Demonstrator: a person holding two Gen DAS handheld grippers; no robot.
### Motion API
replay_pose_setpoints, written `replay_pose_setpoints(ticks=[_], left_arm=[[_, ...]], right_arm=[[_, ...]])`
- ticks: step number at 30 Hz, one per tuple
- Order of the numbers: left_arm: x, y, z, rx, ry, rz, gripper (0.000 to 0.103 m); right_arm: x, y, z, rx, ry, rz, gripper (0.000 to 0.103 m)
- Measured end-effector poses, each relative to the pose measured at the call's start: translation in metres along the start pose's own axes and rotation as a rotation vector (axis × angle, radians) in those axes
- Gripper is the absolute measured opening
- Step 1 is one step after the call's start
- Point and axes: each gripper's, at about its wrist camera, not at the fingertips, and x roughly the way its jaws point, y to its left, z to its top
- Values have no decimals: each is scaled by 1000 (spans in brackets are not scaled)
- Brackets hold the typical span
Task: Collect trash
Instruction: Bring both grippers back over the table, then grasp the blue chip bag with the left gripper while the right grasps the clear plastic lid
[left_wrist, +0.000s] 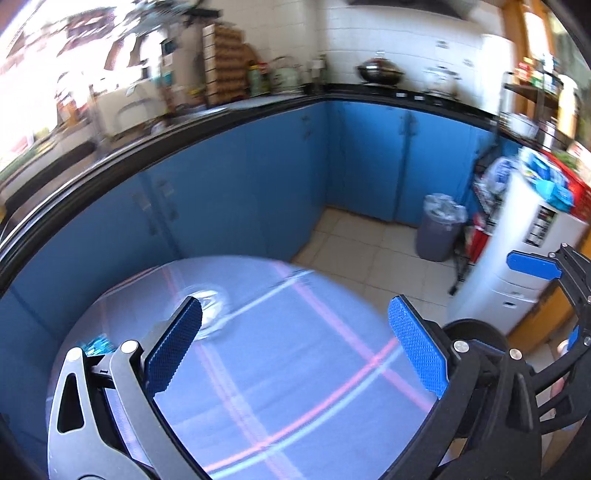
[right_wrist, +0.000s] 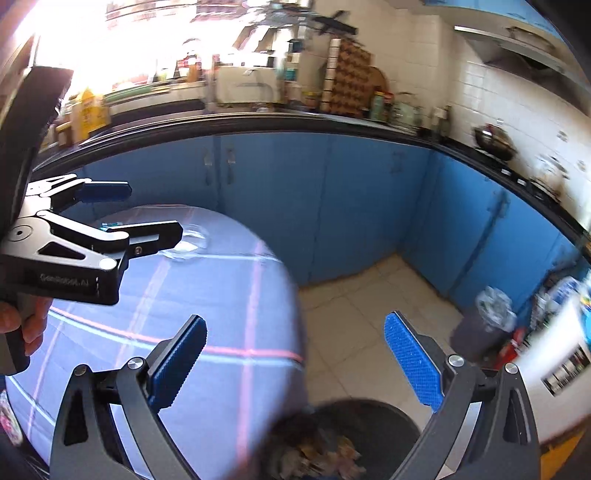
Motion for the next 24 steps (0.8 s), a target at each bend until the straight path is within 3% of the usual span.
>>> replay_pose_setpoints(ticks=[11, 15, 24], left_arm=[[29, 170, -43, -189, 84, 198, 100], [45, 208, -59, -228, 110, 245, 100], [90, 260, -87, -293, 193, 255, 100]], right_arm=[[116, 100, 51, -81, 88, 206, 96], [158, 128, 61, -110, 135, 243, 96], [232, 161, 78, -136, 240, 316, 96]])
